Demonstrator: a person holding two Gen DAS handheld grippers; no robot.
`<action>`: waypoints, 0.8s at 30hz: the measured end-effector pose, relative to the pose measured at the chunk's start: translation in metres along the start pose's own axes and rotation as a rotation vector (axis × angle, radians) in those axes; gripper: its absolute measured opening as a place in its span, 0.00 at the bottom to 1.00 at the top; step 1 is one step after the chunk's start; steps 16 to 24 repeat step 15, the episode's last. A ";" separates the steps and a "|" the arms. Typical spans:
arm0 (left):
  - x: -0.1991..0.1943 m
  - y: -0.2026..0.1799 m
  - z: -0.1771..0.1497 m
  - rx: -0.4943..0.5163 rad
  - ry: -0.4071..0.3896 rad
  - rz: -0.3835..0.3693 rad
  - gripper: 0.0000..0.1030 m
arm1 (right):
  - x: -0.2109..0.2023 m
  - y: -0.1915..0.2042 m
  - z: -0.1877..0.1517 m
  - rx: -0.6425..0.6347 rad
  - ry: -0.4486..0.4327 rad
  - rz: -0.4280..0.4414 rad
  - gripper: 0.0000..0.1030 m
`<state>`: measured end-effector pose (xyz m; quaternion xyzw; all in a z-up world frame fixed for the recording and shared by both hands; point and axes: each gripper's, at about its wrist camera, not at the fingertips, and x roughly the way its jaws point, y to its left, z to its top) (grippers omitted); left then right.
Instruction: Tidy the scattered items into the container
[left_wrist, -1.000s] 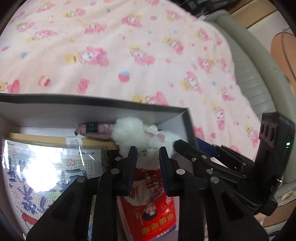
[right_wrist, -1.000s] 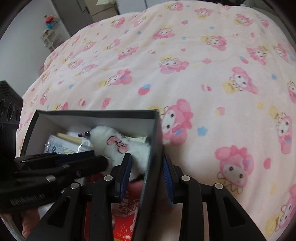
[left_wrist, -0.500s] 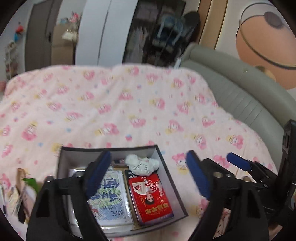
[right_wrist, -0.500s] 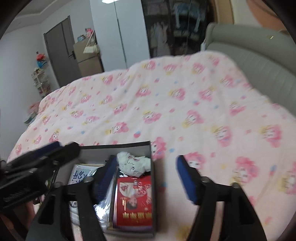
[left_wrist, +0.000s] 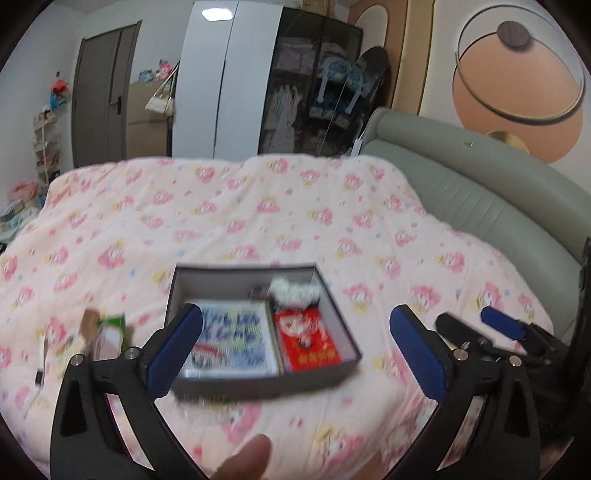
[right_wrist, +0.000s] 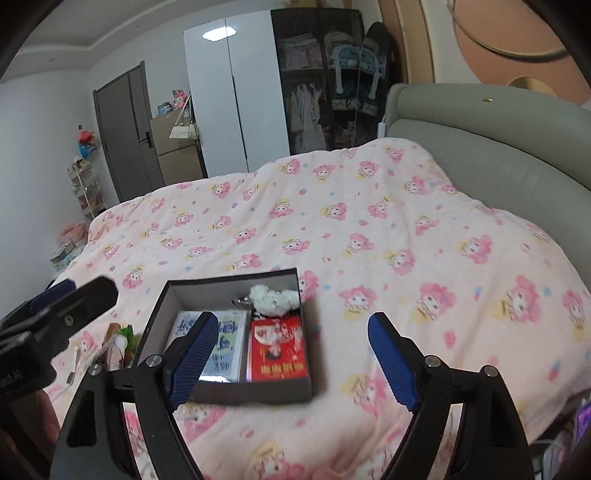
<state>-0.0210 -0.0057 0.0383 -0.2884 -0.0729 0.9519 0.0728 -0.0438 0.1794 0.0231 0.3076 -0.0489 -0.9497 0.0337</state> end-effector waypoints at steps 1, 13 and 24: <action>0.000 0.001 -0.008 -0.008 0.010 -0.001 0.99 | -0.004 -0.002 -0.007 0.009 0.004 0.002 0.81; -0.008 -0.008 -0.028 0.024 0.054 0.029 0.99 | -0.015 -0.004 -0.028 -0.015 0.016 -0.036 0.81; -0.009 -0.009 -0.029 0.025 0.059 0.030 0.99 | -0.017 -0.001 -0.030 -0.028 0.014 -0.025 0.81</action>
